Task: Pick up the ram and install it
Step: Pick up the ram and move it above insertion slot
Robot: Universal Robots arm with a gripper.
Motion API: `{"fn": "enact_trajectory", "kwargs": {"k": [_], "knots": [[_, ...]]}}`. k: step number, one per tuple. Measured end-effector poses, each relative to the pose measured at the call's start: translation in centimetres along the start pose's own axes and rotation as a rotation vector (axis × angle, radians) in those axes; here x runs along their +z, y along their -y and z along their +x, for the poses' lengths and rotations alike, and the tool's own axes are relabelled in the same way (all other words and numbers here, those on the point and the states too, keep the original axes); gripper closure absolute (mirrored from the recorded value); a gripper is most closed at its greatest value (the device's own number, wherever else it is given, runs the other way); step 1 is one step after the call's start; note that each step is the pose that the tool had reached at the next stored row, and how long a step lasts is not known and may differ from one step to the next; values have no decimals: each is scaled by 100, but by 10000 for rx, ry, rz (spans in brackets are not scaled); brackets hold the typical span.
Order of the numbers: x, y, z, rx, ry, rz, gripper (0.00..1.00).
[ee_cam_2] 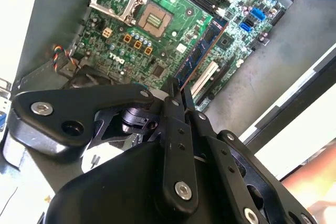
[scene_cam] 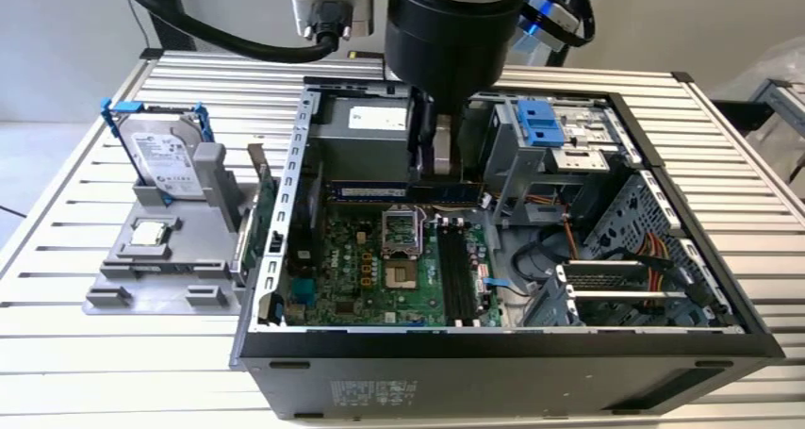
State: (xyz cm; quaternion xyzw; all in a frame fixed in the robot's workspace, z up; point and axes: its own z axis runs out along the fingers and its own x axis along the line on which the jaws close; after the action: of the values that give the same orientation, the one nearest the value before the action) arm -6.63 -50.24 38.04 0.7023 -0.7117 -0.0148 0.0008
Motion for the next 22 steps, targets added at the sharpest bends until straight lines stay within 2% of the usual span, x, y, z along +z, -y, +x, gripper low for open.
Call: {"fn": "enact_trajectory", "kwargs": {"k": [6,7,10,17,22], "knots": [[-4,157,-2,0,-1,0,100],[-6,256,-4,1,-1,-1,100],[-8,348,-7,0,-1,0,100],[-12,555,-27,1,-1,0,100],[-14,670,-49,0,-1,0,100]]}}
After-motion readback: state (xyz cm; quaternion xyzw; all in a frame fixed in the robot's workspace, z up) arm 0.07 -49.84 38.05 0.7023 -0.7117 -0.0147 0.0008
